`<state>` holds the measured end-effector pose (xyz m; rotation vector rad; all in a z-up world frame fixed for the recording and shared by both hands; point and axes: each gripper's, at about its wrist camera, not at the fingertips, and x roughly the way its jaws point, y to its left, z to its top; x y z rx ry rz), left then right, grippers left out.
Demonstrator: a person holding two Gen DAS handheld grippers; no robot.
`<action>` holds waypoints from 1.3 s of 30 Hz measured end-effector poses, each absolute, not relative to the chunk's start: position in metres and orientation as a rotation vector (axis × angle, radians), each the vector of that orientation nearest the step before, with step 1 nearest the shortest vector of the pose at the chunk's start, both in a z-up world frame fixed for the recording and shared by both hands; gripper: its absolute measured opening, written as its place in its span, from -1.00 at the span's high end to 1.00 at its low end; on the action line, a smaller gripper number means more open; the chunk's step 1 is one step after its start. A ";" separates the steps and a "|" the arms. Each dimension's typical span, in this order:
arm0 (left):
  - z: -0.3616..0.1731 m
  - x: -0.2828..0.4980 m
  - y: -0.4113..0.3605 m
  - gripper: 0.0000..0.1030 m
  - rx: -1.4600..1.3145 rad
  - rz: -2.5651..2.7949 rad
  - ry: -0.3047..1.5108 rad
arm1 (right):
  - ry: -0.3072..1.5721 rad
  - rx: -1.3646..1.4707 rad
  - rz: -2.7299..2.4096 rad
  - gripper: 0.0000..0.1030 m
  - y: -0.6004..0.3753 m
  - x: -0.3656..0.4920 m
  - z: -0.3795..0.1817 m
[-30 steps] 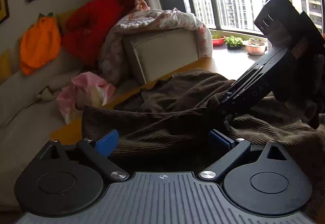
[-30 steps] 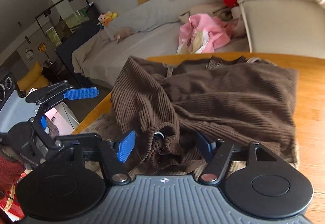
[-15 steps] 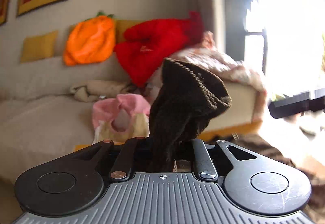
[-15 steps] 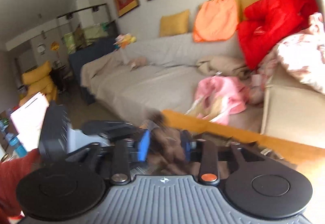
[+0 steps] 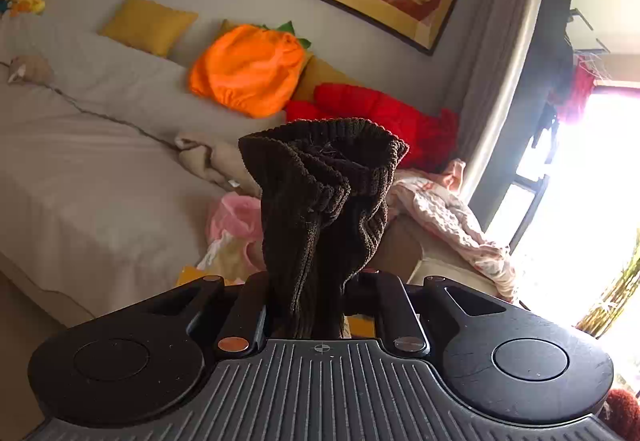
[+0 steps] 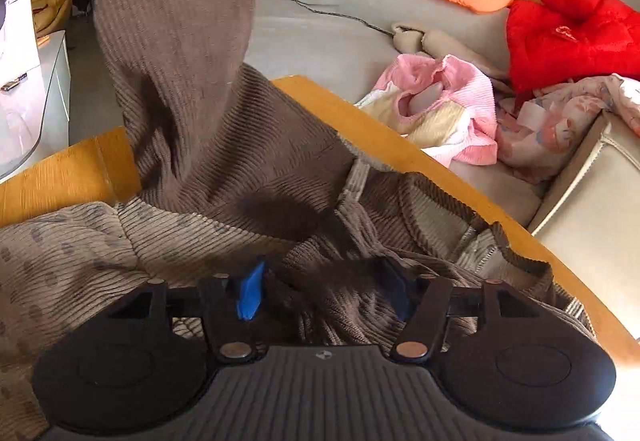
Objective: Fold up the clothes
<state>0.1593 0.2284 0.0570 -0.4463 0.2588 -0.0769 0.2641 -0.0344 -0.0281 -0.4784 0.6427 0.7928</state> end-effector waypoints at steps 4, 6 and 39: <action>0.051 0.163 0.231 0.71 -0.481 -0.106 0.252 | 0.583 -0.229 0.711 0.68 -0.082 0.280 0.010; 0.049 0.167 0.228 0.71 -0.486 -0.117 0.260 | 0.531 -0.115 0.678 0.68 -0.094 0.286 0.029; 0.075 0.253 0.033 -0.90 -0.400 -0.507 0.469 | 0.362 0.340 0.491 -1.00 -0.309 0.289 0.020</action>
